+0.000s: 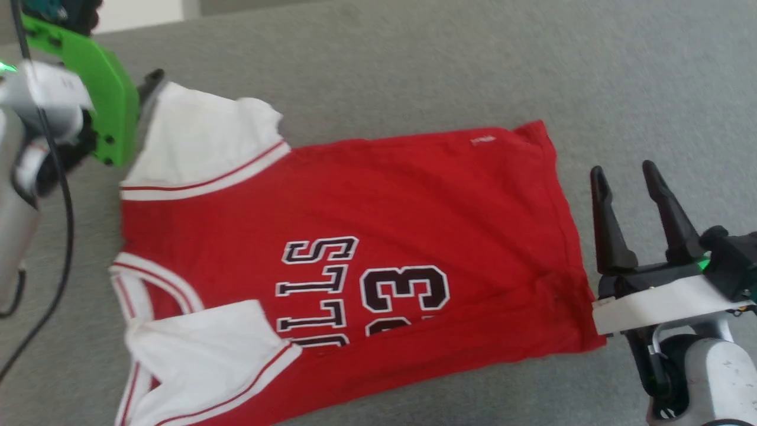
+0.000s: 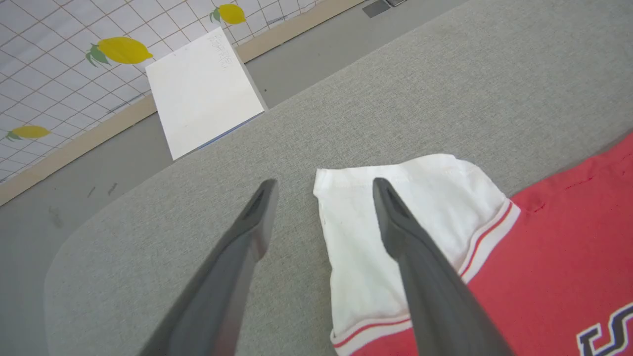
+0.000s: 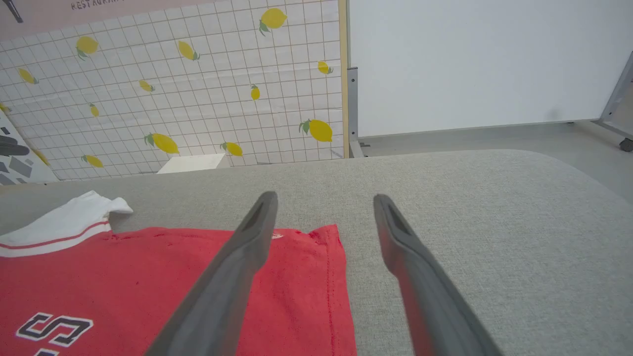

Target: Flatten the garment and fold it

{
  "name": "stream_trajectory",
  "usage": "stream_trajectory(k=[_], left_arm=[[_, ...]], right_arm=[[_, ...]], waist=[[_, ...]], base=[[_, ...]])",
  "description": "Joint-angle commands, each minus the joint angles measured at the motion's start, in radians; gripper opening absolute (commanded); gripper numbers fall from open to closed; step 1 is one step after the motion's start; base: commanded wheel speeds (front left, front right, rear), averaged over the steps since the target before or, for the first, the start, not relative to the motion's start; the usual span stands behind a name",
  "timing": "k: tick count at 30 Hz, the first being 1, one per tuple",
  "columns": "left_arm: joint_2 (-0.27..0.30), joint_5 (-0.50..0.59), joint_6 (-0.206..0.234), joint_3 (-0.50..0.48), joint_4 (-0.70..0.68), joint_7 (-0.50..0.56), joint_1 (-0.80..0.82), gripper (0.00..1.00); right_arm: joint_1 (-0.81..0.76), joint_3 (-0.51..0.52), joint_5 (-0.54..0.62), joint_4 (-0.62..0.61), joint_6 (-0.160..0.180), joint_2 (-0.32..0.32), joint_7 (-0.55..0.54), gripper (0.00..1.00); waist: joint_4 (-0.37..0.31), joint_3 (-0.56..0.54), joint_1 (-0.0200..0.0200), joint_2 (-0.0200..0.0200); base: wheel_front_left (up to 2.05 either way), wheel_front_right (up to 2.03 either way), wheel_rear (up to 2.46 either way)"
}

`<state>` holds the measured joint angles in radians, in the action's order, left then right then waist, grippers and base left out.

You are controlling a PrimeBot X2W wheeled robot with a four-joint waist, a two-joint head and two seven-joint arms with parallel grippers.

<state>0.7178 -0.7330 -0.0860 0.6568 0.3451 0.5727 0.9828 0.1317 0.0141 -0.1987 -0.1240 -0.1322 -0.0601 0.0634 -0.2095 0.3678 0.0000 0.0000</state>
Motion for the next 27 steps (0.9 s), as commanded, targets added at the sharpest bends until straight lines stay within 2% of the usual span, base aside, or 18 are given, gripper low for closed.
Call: stream_trajectory(k=[1, 5, 8, 10, 13, 18, 19, 20, 23, 27], left_arm=[[0.003, -0.017, -0.007, 0.004, 0.025, 0.038, 0.035, 1.0], [0.004, -0.066, -0.011, 0.001, 0.106, 0.153, 0.081, 1.0], [0.019, -0.074, 0.008, 0.001, 0.163, 0.216, 0.104, 1.0], [0.027, -0.074, 0.034, -0.004, 0.192, 0.237, 0.113, 1.0], [0.038, -0.077, 0.048, -0.012, 0.219, 0.245, 0.117, 1.0], [0.04, -0.102, 0.037, -0.011, 0.255, 0.274, 0.108, 1.0], [0.036, -0.111, 0.033, -0.011, 0.257, 0.284, 0.105, 0.62], [0.032, -0.121, 0.028, -0.011, 0.258, 0.29, 0.102, 0.0], [0.019, -0.139, 0.023, -0.013, 0.26, 0.295, 0.098, 0.0], [0.005, -0.126, 0.013, -0.017, 0.253, 0.217, 0.097, 0.0]], right_arm=[[0.02, -0.007, -0.008, 0.008, 0.002, 0.005, 0.013, 1.0], [0.032, -0.022, -0.015, 0.028, 0.002, 0.008, 0.029, 1.0], [0.04, -0.03, -0.021, 0.041, 0.002, 0.009, 0.042, 1.0], [0.045, -0.033, -0.032, 0.045, 0.002, 0.009, 0.054, 1.0], [0.048, -0.042, -0.046, 0.055, 0.002, 0.01, 0.07, 1.0], [0.049, -0.043, -0.052, 0.074, 0.002, 0.01, 0.082, 1.0], [0.049, -0.042, -0.051, 0.077, 0.002, 0.01, 0.083, 1.0], [0.05, -0.04, -0.05, 0.079, 0.002, 0.01, 0.083, 1.0], [0.052, -0.03, -0.046, 0.086, 0.002, 0.01, 0.082, 1.0], [0.057, -0.016, -0.024, 0.09, 0.002, 0.01, 0.062, 1.0]], waist=[[-0.099, 0.099, 0.0, 0.0], [-0.125, 0.124, 0.0, 0.0], [-0.142, 0.141, 0.0, 0.0], [-0.149, 0.152, 0.0, 0.0], [-0.158, 0.165, 0.0, 0.0], [-0.157, 0.18, 0.0, 0.0], [-0.156, 0.181, 0.0, 0.0], [-0.153, 0.181, 0.0, 0.0], [-0.139, 0.176, 0.0, 0.0], [-0.112, 0.147, 0.0, 0.0]], base=[[0.0, 0.0, 0.0], [0.0, 0.0, 0.0], [0.0, 0.0, 0.0], [0.0, 0.0, 0.0], [0.0, 0.0, 0.0], [0.0, 0.0, 0.0], [0.0, 0.0, 0.0], [0.0, 0.0, 0.0], [0.0, 0.0, 0.0], [0.0, 0.0, 0.0]])
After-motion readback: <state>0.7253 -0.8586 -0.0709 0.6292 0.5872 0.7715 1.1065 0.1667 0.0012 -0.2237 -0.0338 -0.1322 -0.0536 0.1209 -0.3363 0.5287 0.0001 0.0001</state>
